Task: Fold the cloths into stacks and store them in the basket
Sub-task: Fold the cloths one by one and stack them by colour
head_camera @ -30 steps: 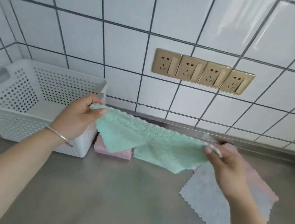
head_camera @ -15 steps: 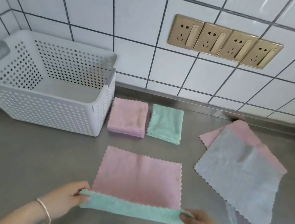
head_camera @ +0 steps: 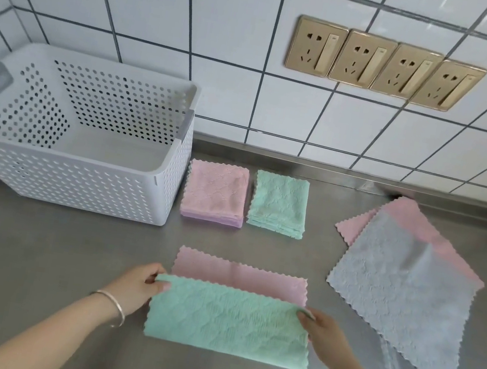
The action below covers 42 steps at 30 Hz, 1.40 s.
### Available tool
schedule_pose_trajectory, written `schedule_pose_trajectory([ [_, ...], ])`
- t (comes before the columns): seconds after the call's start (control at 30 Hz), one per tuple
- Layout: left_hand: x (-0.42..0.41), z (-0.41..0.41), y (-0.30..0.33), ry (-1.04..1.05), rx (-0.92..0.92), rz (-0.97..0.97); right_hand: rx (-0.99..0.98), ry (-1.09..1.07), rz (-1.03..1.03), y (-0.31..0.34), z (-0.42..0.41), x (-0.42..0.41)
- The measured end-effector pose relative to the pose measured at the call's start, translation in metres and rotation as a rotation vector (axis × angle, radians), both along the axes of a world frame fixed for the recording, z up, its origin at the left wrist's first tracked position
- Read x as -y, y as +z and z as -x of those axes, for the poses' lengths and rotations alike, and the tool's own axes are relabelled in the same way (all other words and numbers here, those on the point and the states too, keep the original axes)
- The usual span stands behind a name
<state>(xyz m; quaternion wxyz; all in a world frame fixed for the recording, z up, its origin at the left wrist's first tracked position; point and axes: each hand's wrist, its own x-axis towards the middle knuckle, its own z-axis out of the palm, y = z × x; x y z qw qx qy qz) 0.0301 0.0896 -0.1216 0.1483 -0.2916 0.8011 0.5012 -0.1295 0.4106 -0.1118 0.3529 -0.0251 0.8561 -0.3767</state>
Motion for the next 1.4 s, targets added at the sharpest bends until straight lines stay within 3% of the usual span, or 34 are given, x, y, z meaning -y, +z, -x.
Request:
schedule_pose_trajectory([
  [0.37, 0.005, 0.059, -0.022, 0.023, 0.120, 0.292, -0.134, 0.012, -0.204, -0.020, 0.031, 0.033],
  [0.67, 0.006, 0.065, -0.037, 0.083, 0.108, 0.391, -0.199, 0.035, -0.276, -0.027, 0.034, 0.035],
  [1.07, 0.000, 0.079, -0.034, 0.057, 0.279, 0.551, -0.204, -0.074, -0.458, -0.034, 0.041, 0.044],
  [1.17, -0.013, 0.073, -0.027, 0.122, 0.059, 0.800, -0.286, -0.190, -0.392, -0.031, 0.033, 0.038],
  [1.27, -0.044, 0.070, -0.032, -0.129, -0.263, 0.934, -0.336, -0.293, -0.322, -0.032, 0.014, 0.030],
  [1.4, -0.096, 0.070, -0.045, -0.681, -0.262, 0.899, -0.214, -0.384, -0.288, -0.037, -0.016, 0.024],
])
